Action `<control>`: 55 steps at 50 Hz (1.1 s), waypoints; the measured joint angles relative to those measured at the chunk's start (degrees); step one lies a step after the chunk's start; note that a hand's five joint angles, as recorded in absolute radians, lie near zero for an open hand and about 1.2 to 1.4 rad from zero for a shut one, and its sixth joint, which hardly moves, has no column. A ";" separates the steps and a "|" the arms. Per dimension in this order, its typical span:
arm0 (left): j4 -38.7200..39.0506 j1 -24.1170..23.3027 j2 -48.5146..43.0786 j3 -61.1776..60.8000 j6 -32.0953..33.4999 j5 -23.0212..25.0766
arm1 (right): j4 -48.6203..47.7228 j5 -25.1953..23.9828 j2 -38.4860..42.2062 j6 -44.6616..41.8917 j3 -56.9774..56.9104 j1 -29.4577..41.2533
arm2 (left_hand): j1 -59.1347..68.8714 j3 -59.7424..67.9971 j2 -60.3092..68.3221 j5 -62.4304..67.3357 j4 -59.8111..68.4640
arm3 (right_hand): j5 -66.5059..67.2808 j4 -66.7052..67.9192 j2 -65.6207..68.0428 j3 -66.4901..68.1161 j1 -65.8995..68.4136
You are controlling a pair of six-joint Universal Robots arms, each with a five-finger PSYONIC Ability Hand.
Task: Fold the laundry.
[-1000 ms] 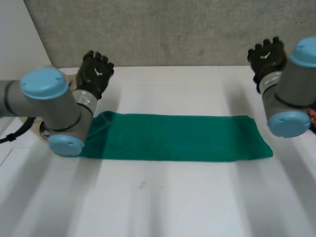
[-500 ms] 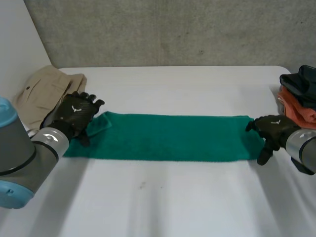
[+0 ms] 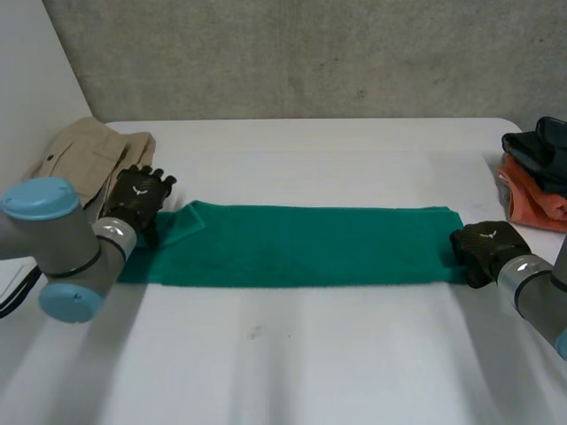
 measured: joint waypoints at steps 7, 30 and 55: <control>0.09 1.77 -6.09 9.50 4.78 -6.84 | -1.09 0.58 -1.92 -1.05 1.78 -0.25 | 0.00 0.00 0.00 0.00 0.00 | 0.00 0.01 0.00 0.00 0.00; -2.28 -1.52 12.16 -7.01 -1.97 0.69 | -1.11 1.09 -5.57 -6.55 5.08 -3.12 | 0.00 0.00 0.00 0.00 0.00 | 0.00 0.02 0.00 0.00 0.00; -4.76 1.24 -8.12 13.45 -0.46 -10.24 | -1.20 1.40 -5.53 -6.50 5.71 -3.35 | 0.20 0.00 0.00 0.00 0.00 | 0.50 0.03 0.00 0.00 0.00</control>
